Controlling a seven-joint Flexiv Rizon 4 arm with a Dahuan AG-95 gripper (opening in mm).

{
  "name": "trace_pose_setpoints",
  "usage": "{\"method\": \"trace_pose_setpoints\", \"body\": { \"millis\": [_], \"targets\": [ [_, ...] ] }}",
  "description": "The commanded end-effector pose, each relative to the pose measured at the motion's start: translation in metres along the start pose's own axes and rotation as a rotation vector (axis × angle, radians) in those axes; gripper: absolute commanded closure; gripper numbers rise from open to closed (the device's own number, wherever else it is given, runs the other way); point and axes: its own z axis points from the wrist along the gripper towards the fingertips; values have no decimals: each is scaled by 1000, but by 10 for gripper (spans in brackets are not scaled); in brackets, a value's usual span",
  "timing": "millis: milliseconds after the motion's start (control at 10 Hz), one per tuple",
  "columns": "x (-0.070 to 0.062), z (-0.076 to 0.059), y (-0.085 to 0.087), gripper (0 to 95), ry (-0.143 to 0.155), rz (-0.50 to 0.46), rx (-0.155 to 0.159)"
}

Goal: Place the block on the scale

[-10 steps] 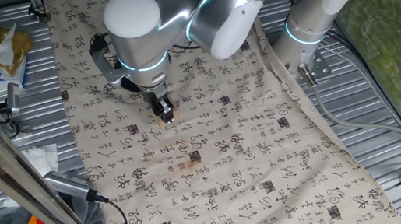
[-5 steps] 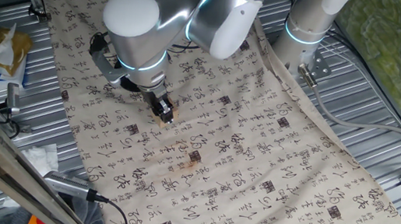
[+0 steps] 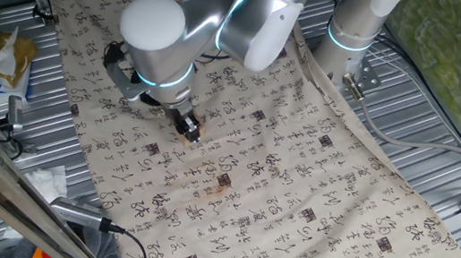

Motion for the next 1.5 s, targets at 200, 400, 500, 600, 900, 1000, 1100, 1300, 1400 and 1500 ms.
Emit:
{"method": "trace_pose_setpoints", "body": {
  "millis": [200,400,500,600,900,1000,1100,1300,1400,1500],
  "targets": [
    [2,1,-2,950,-12,42,-5],
    [2,3,-10,950,-23,55,-7],
    [2,5,-23,950,-24,41,-9],
    [1,8,-39,950,-30,22,-16],
    [-2,4,-83,950,-24,-32,-28],
    [-3,2,-95,950,-24,-52,-28],
    [-4,0,-105,950,-25,-67,-32],
    [-4,-2,-129,950,-31,-99,-45],
    [-2,-2,-135,950,-32,-107,-47],
    [3,-1,-142,950,-35,-116,-51]
  ]
}}
